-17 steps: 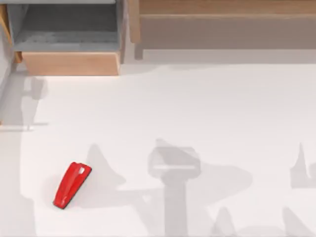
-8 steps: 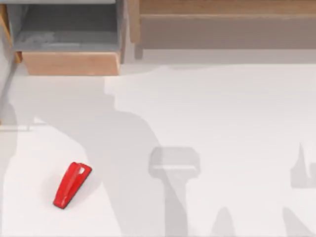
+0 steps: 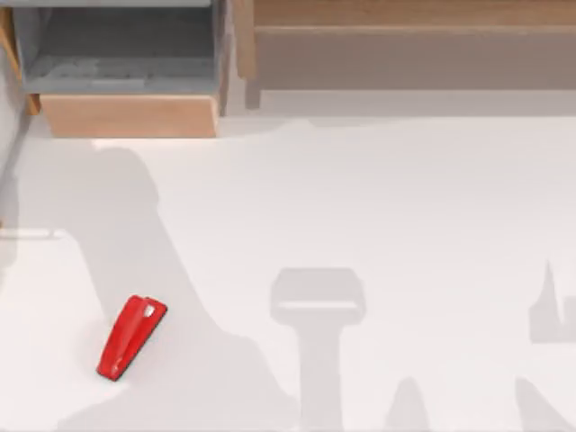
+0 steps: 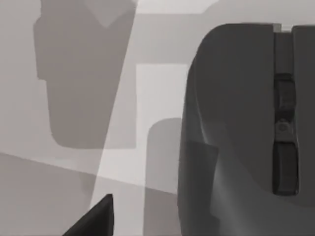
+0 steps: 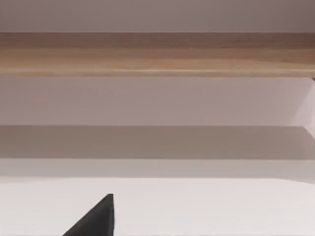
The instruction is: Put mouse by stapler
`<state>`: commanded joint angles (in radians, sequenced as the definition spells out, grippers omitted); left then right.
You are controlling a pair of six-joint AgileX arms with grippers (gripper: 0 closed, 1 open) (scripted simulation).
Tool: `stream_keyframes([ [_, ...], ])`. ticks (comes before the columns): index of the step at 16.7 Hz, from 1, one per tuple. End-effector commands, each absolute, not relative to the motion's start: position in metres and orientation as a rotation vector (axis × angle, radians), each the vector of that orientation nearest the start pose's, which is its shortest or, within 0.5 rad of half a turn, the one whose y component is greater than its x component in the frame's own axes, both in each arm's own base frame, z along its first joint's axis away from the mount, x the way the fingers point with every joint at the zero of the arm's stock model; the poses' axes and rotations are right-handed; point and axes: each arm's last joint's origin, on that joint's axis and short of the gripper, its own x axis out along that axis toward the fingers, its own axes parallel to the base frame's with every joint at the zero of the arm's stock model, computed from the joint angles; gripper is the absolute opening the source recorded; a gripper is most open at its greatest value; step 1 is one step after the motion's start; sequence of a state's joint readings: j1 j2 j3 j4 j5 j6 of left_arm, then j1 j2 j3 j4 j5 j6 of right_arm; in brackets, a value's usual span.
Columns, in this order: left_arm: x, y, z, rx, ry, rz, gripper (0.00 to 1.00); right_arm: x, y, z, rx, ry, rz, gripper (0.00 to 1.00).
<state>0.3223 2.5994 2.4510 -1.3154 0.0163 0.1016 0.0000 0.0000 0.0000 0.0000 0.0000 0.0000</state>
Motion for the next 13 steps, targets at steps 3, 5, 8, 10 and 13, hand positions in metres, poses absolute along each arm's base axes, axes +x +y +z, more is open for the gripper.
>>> stream_keyframes([
  [3,0.4859,0.1682,0.16,-0.167,1.46,0.192,1.0,0.1057,-0.0012,0.16,0.0,0.0,0.0,1.0],
  [5,0.4852,0.1704,0.1583,-0.173,1.462,0.194,1.0,0.1057,-0.0012,0.16,0.0,0.0,0.0,1.0],
  [8,0.4851,0.1712,0.1575,-0.17,1.46,0.193,1.0,0.1057,-0.0012,0.16,0.0,0.0,0.0,1.0],
  [10,0.4849,0.1725,0.1555,-0.168,1.459,0.193,1.0,0.1057,-0.0012,0.16,0.0,0.0,0.0,1.0],
  [13,0.4846,0.1737,0.1508,-0.167,1.46,0.192,1.0,0.1057,-0.0012,0.16,0.0,0.0,0.0,1.0],
])
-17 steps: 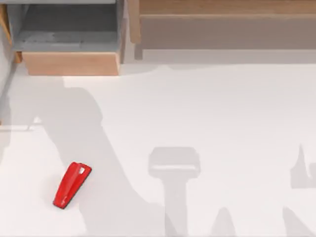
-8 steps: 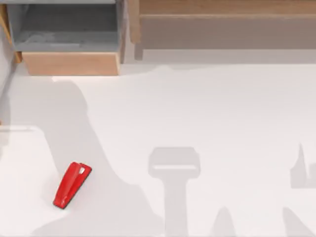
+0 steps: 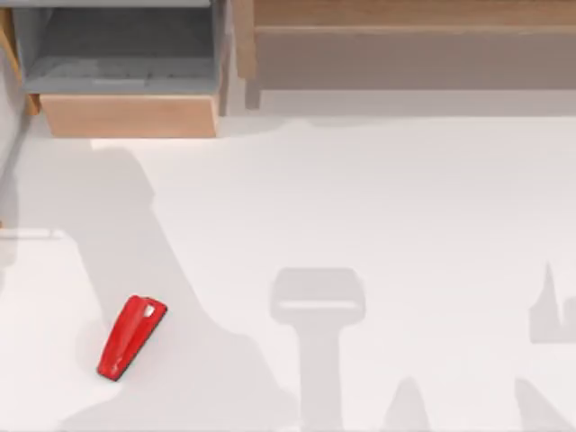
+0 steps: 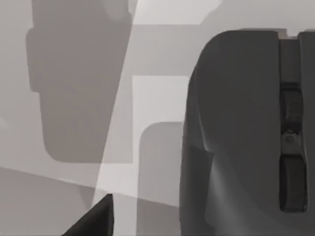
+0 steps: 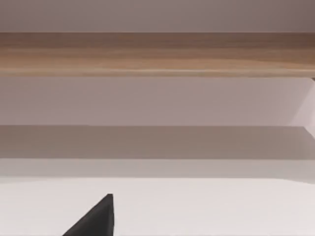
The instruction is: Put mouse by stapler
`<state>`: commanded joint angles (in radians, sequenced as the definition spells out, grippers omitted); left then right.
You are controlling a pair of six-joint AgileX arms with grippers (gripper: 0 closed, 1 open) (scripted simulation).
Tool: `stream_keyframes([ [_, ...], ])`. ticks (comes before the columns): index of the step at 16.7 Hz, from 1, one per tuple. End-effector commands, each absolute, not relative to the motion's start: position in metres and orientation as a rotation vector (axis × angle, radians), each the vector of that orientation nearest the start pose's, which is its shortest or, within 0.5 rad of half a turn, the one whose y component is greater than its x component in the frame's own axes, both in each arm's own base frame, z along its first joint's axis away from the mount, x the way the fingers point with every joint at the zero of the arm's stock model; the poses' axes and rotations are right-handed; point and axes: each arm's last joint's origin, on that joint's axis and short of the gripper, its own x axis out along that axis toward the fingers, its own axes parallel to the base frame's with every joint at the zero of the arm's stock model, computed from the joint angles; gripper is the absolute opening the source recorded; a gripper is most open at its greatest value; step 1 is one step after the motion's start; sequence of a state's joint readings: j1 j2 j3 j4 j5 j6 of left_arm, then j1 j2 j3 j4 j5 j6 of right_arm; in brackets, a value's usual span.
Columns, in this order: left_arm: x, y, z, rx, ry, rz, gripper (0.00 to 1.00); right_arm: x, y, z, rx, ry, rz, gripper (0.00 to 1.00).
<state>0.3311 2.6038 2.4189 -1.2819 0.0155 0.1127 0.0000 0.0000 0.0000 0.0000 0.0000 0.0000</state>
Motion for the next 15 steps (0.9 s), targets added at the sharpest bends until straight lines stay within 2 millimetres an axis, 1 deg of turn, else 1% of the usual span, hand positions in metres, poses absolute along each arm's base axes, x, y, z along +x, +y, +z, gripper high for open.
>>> stream_keyframes([
  [8,0.487,0.172,0.139,-0.167,1.449,0.195,1.0,0.106,-0.001,0.16,0.0,0.0,0.0,1.0],
  [11,0.489,0.169,0.13,-0.167,1.46,0.192,1.0,0.106,-0.001,0.16,0.0,0.0,0.0,1.0],
  [14,0.489,0.169,0.13,-0.167,1.46,0.192,1.0,0.106,-0.001,0.16,0.0,0.0,0.0,1.0],
  [15,0.489,0.169,0.13,-0.167,1.46,0.192,0.92,0.106,-0.001,0.16,0.0,0.0,0.0,1.0],
])
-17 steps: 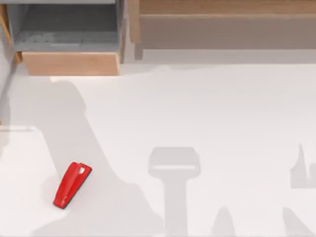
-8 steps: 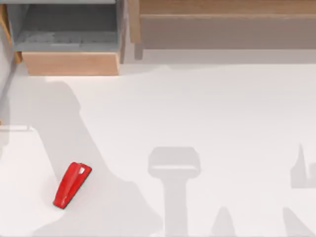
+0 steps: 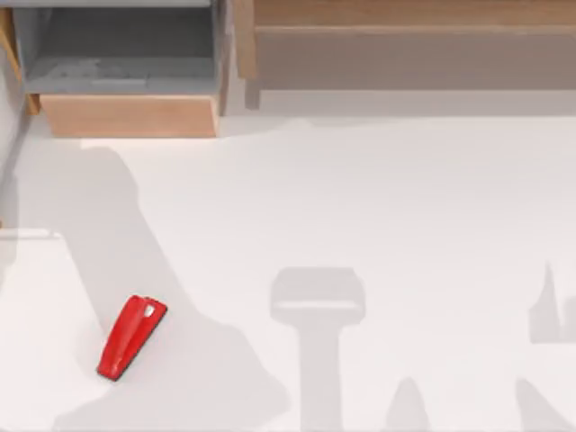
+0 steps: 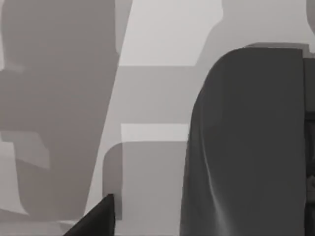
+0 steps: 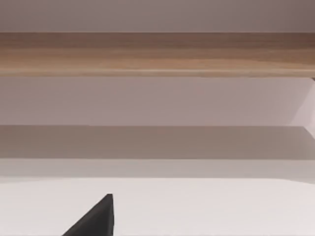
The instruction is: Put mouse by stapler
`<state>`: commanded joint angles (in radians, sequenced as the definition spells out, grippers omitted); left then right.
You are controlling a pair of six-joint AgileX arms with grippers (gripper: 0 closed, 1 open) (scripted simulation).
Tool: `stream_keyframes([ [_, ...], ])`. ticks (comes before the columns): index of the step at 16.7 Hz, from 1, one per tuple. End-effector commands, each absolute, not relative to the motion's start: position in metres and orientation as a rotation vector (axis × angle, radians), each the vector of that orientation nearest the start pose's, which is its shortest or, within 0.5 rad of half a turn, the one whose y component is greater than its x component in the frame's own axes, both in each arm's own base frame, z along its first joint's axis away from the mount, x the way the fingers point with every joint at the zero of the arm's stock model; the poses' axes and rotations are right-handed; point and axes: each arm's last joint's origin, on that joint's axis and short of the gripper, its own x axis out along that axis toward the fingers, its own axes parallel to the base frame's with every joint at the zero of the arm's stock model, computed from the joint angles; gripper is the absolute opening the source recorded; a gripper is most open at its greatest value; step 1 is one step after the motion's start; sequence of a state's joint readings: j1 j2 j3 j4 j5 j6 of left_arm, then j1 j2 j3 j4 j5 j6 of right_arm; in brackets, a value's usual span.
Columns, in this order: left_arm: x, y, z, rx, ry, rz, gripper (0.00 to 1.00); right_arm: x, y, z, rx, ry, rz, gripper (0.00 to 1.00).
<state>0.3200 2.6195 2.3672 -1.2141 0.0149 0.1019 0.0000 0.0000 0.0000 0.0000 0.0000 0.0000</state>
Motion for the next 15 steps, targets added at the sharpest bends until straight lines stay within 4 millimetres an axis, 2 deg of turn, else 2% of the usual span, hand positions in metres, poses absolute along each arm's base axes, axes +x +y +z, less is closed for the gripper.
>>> stream_keyframes([
  [12,0.4889,0.169,0.1301,-0.167,1.46,0.192,0.02,0.1057,-0.0012,0.16,0.0,0.0,0.0,1.0],
  [15,0.4889,0.169,0.1301,-0.167,1.46,0.192,0.0,0.1057,-0.0012,0.16,0.0,0.0,0.0,1.0],
])
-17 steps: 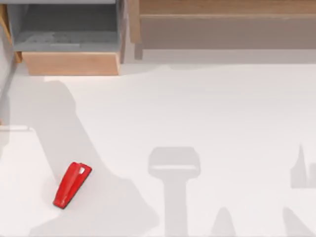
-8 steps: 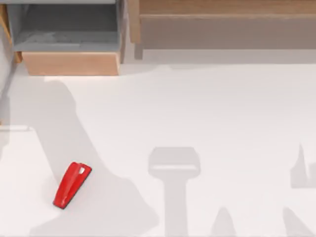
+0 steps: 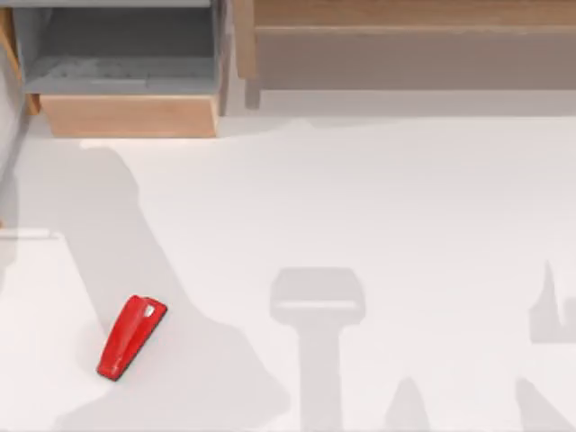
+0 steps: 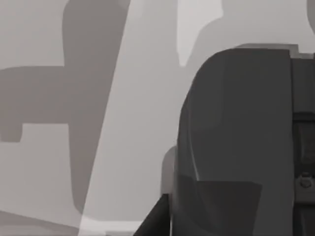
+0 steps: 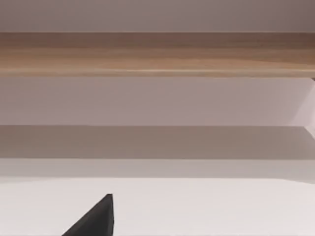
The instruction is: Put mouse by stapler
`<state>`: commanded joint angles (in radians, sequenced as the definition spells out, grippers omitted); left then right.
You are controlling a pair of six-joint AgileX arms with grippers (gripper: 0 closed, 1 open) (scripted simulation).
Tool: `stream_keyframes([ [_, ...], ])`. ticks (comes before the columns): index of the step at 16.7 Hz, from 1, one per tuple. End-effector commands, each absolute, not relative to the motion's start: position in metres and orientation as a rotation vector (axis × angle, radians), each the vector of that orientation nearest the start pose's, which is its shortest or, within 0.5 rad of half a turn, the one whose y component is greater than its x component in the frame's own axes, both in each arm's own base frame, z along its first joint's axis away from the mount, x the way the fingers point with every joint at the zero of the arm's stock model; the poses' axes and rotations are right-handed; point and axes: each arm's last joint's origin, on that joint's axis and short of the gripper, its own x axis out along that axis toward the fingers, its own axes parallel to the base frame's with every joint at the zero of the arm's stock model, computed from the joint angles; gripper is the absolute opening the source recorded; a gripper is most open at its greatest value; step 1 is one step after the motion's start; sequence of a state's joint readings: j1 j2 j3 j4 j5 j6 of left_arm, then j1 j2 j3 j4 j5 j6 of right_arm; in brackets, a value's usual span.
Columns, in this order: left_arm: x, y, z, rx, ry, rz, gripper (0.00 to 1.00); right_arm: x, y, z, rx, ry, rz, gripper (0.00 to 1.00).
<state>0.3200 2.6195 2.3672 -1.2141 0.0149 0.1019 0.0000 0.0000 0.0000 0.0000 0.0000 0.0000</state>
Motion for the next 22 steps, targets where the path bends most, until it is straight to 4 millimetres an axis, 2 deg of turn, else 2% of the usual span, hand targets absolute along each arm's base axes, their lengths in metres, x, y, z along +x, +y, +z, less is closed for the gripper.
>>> stream_keyframes([
  [7,0.489,0.17,0.132,-0.167,1.456,0.193,0.0,0.106,-0.001,0.16,0.0,0.0,0.0,1.0],
  [9,0.487,0.172,0.146,-0.186,1.428,0.223,0.0,0.106,-0.001,0.16,0.0,0.0,0.0,1.0],
  [12,0.478,0.169,0.182,-0.25,1.363,0.304,0.0,0.106,-0.001,0.16,0.0,0.0,0.0,1.0],
  [15,0.467,0.148,0.226,-0.321,1.284,0.371,0.0,0.106,-0.001,0.16,0.0,0.0,0.0,1.0],
  [18,0.454,0.114,0.262,-0.387,1.222,0.407,0.0,0.106,-0.001,0.16,0.0,0.0,0.0,1.0],
  [22,0.438,0.054,0.285,-0.44,1.191,0.398,0.0,0.106,-0.001,0.16,0.0,0.0,0.0,1.0],
])
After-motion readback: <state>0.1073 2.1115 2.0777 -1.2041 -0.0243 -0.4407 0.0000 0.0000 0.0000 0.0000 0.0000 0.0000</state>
